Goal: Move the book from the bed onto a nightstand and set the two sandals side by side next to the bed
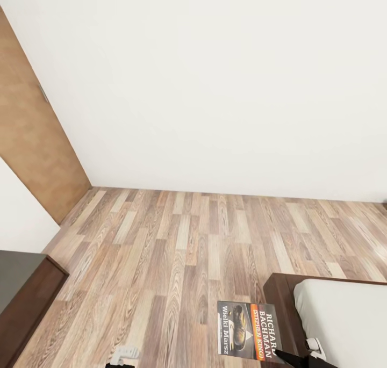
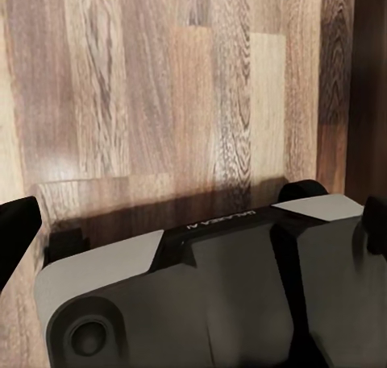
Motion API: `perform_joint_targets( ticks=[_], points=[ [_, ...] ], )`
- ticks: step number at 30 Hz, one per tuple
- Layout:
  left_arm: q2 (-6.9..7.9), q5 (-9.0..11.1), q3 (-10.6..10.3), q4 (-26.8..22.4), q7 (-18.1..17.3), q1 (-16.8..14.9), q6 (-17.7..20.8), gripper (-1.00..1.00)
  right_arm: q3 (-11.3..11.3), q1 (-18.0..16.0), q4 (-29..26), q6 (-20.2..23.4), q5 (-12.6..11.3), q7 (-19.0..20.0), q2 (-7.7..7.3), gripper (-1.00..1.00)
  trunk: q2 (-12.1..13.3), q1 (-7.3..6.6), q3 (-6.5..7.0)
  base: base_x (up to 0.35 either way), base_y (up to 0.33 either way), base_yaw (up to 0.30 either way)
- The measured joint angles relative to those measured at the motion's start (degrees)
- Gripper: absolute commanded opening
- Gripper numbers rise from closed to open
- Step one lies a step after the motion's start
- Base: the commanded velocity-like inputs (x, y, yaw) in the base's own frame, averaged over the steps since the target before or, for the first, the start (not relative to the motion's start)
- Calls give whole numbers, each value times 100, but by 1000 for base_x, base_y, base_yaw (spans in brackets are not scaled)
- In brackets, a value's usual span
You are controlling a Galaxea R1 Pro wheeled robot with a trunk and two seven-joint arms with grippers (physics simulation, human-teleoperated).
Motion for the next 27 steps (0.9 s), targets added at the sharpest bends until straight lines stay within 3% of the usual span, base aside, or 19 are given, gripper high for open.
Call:
perform_joint_targets(
  ticks=[27],
  points=[
    [-44, 7, -1, -2, 0, 78, -8, 100, 4, 0, 0, 0, 0, 0, 6, -100, 0, 0, 249, 0, 0, 0]
  ],
)
